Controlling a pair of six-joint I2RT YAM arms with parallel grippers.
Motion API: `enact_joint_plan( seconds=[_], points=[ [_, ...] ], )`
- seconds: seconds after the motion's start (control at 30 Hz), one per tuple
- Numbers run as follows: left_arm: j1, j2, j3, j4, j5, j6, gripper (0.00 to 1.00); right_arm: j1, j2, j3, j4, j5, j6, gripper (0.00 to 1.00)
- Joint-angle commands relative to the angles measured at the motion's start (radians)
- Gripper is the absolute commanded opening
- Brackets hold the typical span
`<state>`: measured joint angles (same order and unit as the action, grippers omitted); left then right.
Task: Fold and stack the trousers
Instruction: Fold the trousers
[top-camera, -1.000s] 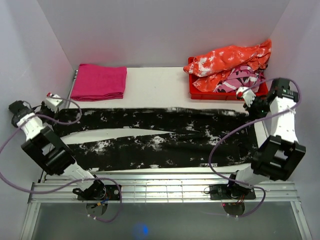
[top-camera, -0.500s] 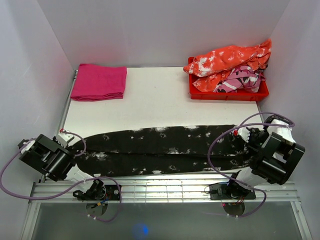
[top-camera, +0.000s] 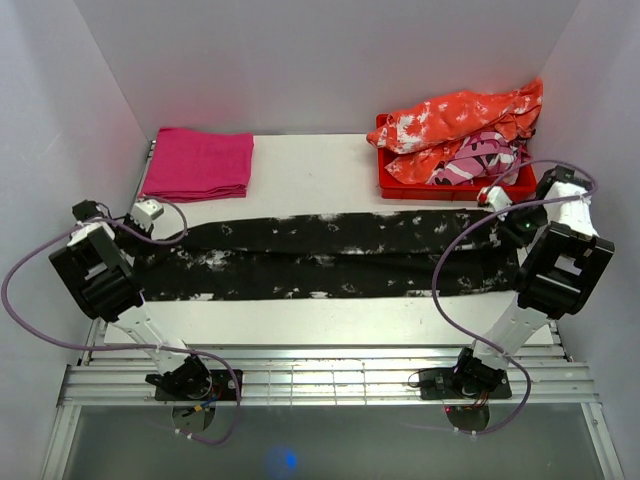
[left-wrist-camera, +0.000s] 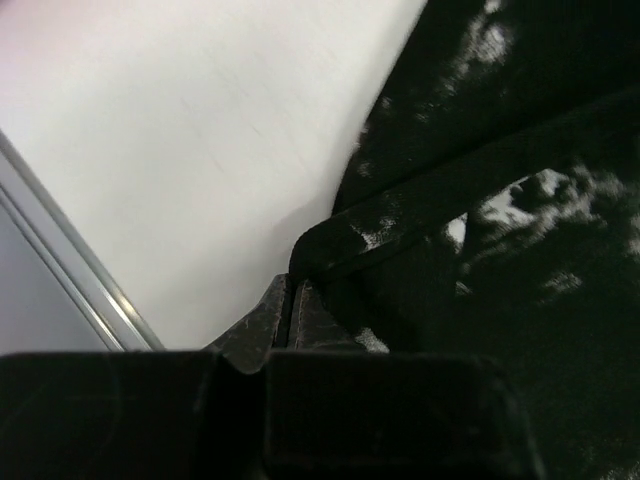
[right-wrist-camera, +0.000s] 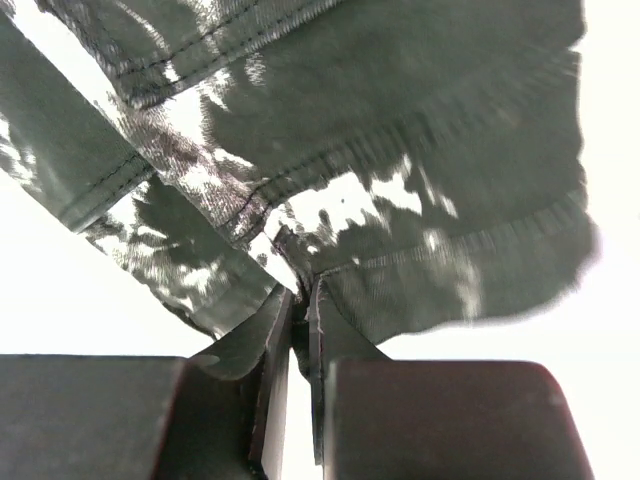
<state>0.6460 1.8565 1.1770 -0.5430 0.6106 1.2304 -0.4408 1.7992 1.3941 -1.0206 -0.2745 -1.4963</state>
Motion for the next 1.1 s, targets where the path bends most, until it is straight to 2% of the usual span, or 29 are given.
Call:
enact_joint_plan(
  seconds=[0.0,0.2,0.27,0.33,0.4,0.5,0.53,0.7,0.77,0.87,0.93,1.07],
  points=[
    [0.003,0.03,0.186,0.0,0.006,-0.189,0.0,-0.009,0.017,0.213,-0.142,-0.083,0.062,0.08],
    [0.001,0.088,0.487,-0.023,0.08,-0.36,0.0,-0.006,0.063,0.442,-0.199,-0.161,0.106,0.08],
    [0.001,0.096,0.541,-0.023,0.09,-0.394,0.0,-0.007,0.086,0.519,-0.234,-0.172,0.12,0.08],
    [0.006,0.066,0.549,-0.005,0.107,-0.407,0.0,-0.013,0.078,0.522,-0.253,-0.181,0.105,0.08],
    [0.021,0.018,0.503,0.014,0.149,-0.391,0.0,-0.033,0.028,0.481,-0.259,-0.193,0.067,0.08],
    [0.053,-0.103,0.336,0.024,0.189,-0.289,0.0,-0.068,-0.067,0.317,-0.22,-0.177,-0.021,0.08],
    [0.084,-0.158,0.238,0.02,0.221,-0.231,0.0,-0.078,-0.089,0.266,-0.207,-0.164,-0.048,0.08],
    [0.19,-0.264,-0.037,-0.048,0.235,0.026,0.0,-0.131,-0.236,-0.154,-0.018,-0.04,-0.217,0.08],
    [0.239,-0.26,-0.138,-0.077,0.222,0.134,0.0,-0.144,-0.257,-0.245,0.026,-0.017,-0.242,0.08],
    [0.247,-0.227,-0.232,-0.034,0.108,0.201,0.0,-0.133,-0.247,-0.366,0.114,0.006,-0.228,0.08],
    [0.236,-0.183,-0.29,0.047,0.042,0.179,0.0,-0.107,-0.215,-0.402,0.157,0.023,-0.177,0.08],
    [0.221,-0.099,-0.272,0.083,-0.044,0.129,0.0,-0.09,-0.178,-0.385,0.157,0.023,-0.122,0.08]
  ],
)
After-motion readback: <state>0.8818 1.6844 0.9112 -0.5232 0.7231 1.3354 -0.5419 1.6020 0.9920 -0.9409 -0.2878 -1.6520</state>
